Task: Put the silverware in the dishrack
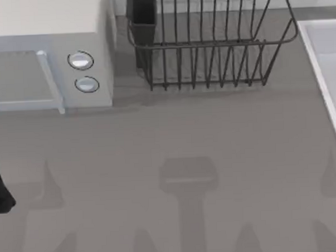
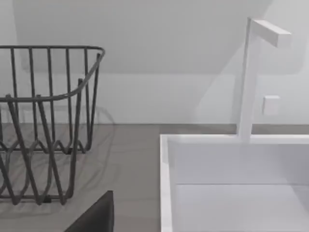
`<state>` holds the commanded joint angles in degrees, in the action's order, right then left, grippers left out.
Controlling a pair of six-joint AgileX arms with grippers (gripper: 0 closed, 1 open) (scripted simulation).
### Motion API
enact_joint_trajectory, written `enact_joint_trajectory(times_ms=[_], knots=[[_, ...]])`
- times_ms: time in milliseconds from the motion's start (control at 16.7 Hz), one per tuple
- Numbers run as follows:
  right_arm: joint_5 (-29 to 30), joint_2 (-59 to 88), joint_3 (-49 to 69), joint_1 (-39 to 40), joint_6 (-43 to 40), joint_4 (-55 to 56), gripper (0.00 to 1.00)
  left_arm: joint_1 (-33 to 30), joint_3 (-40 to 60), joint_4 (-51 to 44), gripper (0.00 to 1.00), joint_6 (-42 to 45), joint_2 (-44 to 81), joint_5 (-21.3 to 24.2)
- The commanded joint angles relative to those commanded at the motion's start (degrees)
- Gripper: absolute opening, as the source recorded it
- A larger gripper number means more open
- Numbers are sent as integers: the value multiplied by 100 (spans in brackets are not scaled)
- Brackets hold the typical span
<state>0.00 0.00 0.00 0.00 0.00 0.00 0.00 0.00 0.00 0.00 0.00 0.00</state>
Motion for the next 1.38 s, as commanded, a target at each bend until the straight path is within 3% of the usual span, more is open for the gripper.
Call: enact_joint_trajectory(times_ms=[420,1020,1380], knots=[[-37,931,729,-347,-720,-834,100,0,0,0,100,0,0,0],[29,5765,3569,-1882,-3700,-4354,100,0,0,0,100,0,0,0],[0,7662,4831,-2546,-4937,-5822,100,0,0,0,100,0,0,0]])
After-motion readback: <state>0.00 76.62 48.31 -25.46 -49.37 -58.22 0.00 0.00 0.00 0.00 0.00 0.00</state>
